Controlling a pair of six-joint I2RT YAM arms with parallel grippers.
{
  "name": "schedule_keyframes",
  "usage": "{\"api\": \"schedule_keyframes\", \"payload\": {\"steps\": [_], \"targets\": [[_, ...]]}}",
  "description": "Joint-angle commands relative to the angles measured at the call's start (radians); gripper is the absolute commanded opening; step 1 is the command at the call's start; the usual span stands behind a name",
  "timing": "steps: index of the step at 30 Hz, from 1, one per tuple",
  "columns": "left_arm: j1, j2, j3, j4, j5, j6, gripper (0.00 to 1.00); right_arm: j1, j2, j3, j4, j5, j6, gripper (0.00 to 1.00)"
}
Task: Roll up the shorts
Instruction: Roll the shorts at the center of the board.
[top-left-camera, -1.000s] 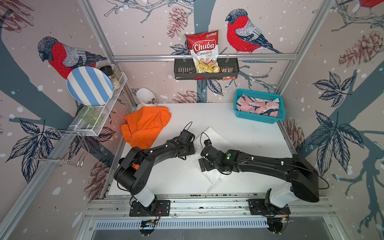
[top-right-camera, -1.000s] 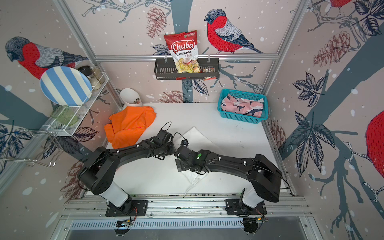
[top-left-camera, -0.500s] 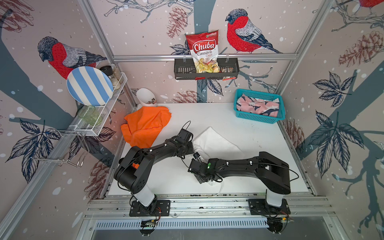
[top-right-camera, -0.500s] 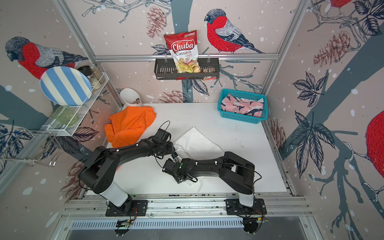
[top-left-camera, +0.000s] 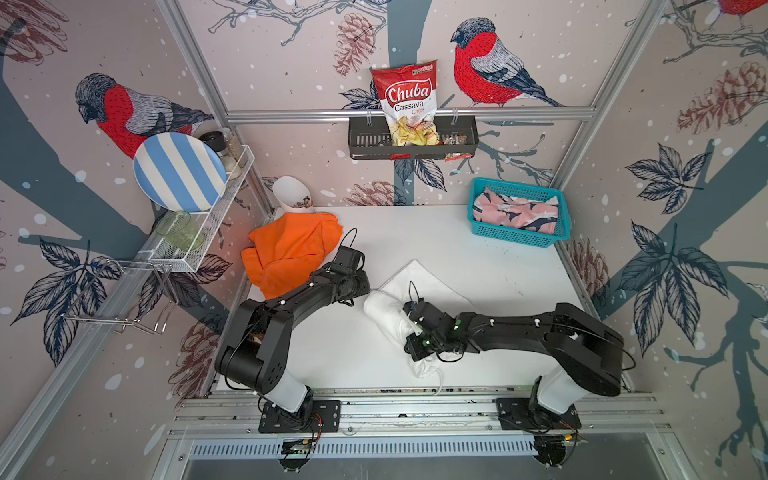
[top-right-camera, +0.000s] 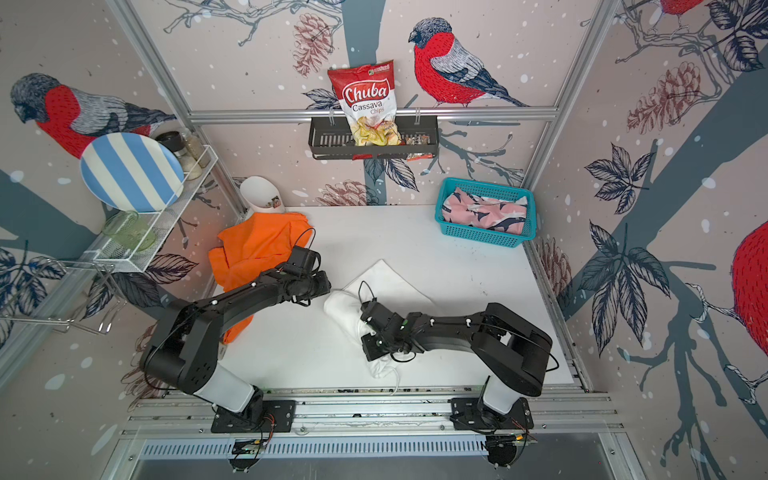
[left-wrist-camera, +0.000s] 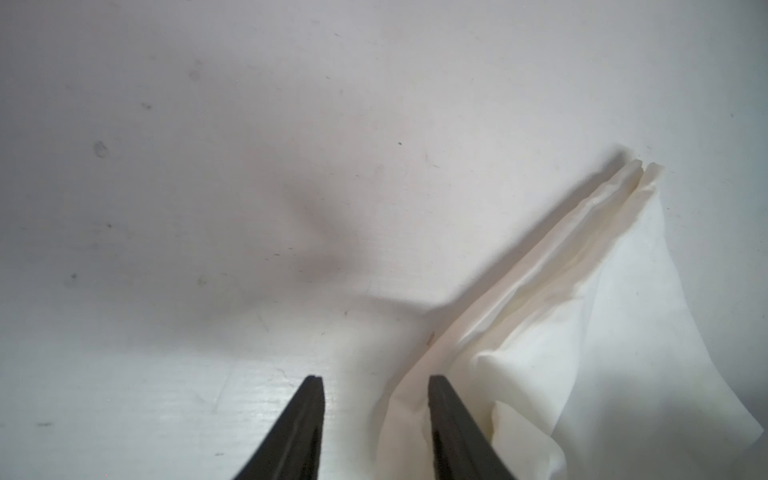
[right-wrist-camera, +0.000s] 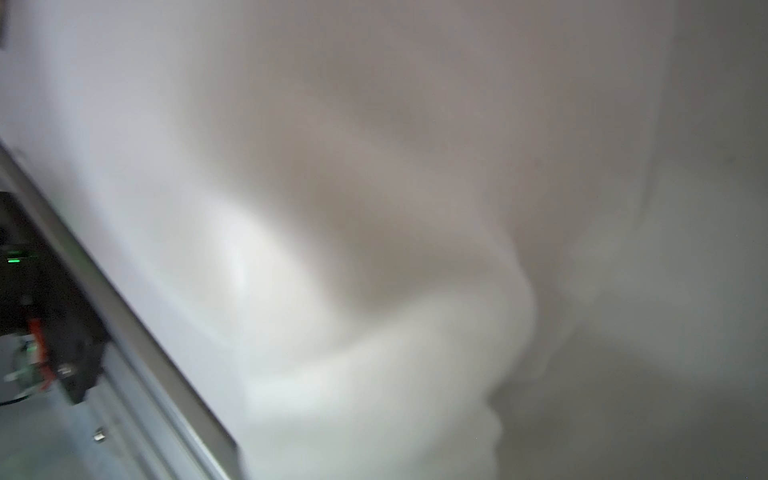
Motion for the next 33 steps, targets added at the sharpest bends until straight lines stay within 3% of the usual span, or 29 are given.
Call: {"api": "schedule_keyframes", "payload": {"steps": [1,3,8,9,11,15,17,25,33], "targets": [[0.013,-0.052,0.023,-0.058,0.025,0.013,0.55,-0.070,0.002,-0.081,0.219,-0.305,0.075,0.00],[0.012,-0.129,0.015,-0.065,0.045,-0.015,0.63,-0.131,0.022,-0.118,0.290,-0.370,0.110,0.01],[-0.053,-0.272,-0.036,-0.089,0.075,-0.105,0.74,-0.232,0.076,-0.172,0.402,-0.464,0.163,0.15],[-0.073,-0.292,-0.066,-0.061,0.110,-0.131,0.76,-0.238,0.084,-0.170,0.391,-0.459,0.156,0.23],[-0.116,-0.314,-0.137,0.027,0.192,-0.196,0.78,-0.241,0.086,-0.160,0.344,-0.436,0.137,0.52],[-0.199,-0.272,-0.200,0.090,0.172,-0.259,0.81,-0.209,0.009,-0.099,0.115,-0.252,0.048,0.85],[-0.206,-0.247,-0.226,0.126,0.176,-0.275,0.78,-0.167,-0.044,-0.036,-0.040,-0.100,0.003,0.94],[-0.208,-0.154,-0.196,0.133,0.123,-0.230,0.69,0.047,-0.167,0.239,-0.556,0.560,0.008,1.00],[-0.207,-0.093,-0.166,0.144,0.129,-0.212,0.67,0.275,0.051,0.474,-0.741,0.808,0.016,1.00]]}}
